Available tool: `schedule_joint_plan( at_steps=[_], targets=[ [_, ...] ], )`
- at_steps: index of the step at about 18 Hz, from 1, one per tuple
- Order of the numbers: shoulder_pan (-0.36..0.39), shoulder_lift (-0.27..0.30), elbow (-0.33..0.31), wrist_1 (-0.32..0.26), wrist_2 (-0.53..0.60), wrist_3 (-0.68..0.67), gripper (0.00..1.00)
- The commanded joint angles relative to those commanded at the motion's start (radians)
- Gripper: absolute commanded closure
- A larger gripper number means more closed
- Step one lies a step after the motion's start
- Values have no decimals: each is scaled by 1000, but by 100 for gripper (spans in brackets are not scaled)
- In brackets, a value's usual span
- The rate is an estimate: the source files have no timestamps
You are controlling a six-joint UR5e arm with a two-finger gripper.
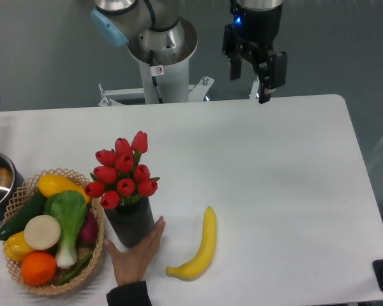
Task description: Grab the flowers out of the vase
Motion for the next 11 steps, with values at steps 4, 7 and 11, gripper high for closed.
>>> schedule_joint_plan(
  at_steps=[4, 7, 11],
  targets=[
    [0, 17, -29, 17, -3, -2, 0],
    [0, 12, -34, 19, -43, -47, 0],
    [-2, 12, -97, 40, -185, -159, 0]
  ],
)
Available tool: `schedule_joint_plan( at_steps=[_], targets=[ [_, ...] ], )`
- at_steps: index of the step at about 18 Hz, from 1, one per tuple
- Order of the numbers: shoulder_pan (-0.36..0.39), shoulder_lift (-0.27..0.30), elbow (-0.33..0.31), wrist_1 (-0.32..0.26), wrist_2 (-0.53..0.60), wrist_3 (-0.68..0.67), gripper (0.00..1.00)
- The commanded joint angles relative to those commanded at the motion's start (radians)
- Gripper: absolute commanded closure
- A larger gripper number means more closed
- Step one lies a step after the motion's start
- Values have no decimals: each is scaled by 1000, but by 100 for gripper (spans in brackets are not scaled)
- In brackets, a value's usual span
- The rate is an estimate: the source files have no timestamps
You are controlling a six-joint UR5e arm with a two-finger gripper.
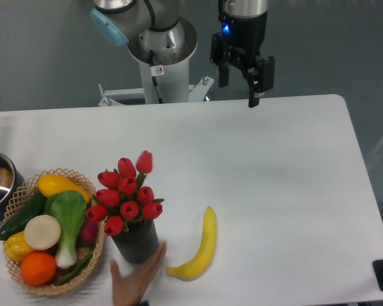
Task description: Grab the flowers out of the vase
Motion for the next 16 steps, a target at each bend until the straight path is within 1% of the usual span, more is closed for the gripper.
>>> schedule_joint_plan(
  at_steps=[3, 4, 5, 6, 9, 10, 12, 13, 14, 16],
  targets=[
    [2, 6, -77, 84, -169, -74, 0],
    [0, 12, -98, 118, -181, -88, 0],
    [0, 18, -114, 138, -181, -92, 0],
    [0, 23, -130, 152, -181, -94, 0],
    [2, 31, -183, 170, -187, -92, 0],
    [2, 37, -212, 189, -187, -91, 0],
    [2, 58, -293, 225, -197, -92, 0],
    [2, 60, -317, 241, -219, -95, 0],
    [3, 60, -330, 243, -259, -103, 0],
    [2, 48, -339, 247, -356, -162, 0]
  ],
)
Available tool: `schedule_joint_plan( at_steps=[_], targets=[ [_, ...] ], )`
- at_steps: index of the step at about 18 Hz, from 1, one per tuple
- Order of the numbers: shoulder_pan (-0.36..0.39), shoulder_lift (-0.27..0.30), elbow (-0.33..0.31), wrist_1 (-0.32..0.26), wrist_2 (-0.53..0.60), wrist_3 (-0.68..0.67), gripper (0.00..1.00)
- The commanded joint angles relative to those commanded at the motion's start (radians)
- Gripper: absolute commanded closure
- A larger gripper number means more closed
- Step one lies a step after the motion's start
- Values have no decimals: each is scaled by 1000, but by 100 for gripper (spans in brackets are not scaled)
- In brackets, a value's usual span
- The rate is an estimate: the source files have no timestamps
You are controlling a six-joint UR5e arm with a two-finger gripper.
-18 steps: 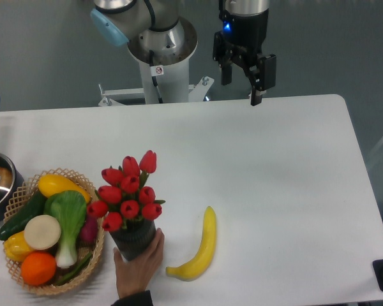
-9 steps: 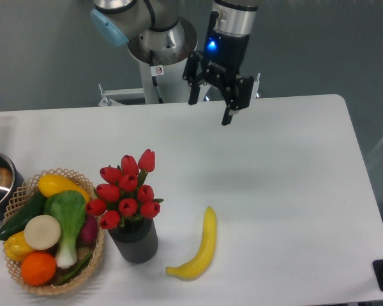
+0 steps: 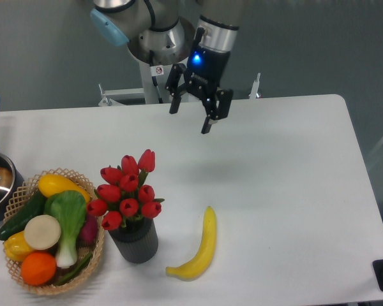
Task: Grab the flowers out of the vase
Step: 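Move the open gripper down toward the red tulip stems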
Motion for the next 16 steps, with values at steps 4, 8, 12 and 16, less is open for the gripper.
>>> schedule_joint_plan(
  at_steps=[4, 8, 12, 16],
  targets=[
    [0, -66, 5, 20, -192, -66, 0],
    [-6, -191, 17, 167, -243, -56, 0],
    [-51, -296, 104, 183, -244, -56, 0],
    [-90, -380, 196, 186, -244, -56, 0]
  ],
)
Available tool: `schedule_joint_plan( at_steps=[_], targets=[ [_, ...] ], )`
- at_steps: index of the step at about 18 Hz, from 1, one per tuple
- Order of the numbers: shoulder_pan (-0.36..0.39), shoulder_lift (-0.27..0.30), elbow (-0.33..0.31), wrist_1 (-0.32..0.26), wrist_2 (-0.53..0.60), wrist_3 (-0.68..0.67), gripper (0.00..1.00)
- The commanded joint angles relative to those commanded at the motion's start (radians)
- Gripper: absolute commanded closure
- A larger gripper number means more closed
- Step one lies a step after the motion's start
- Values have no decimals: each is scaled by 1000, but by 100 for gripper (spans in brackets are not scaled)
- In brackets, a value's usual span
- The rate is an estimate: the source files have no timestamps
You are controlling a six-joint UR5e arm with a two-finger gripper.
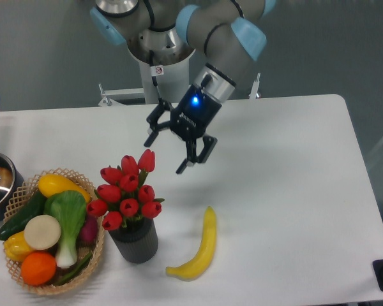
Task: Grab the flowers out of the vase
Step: 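Move the open gripper down toward the red tulip stems, then lower the open gripper around the tulip stems above the black vase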
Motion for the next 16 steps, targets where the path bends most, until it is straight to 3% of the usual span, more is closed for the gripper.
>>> schedule_joint_plan(
  at_steps=[5, 16],
  targets=[
    [-37, -51, 25, 12, 3, 38, 0],
    [-77, -84, 25, 17, -28, 72, 0]
  ],
)
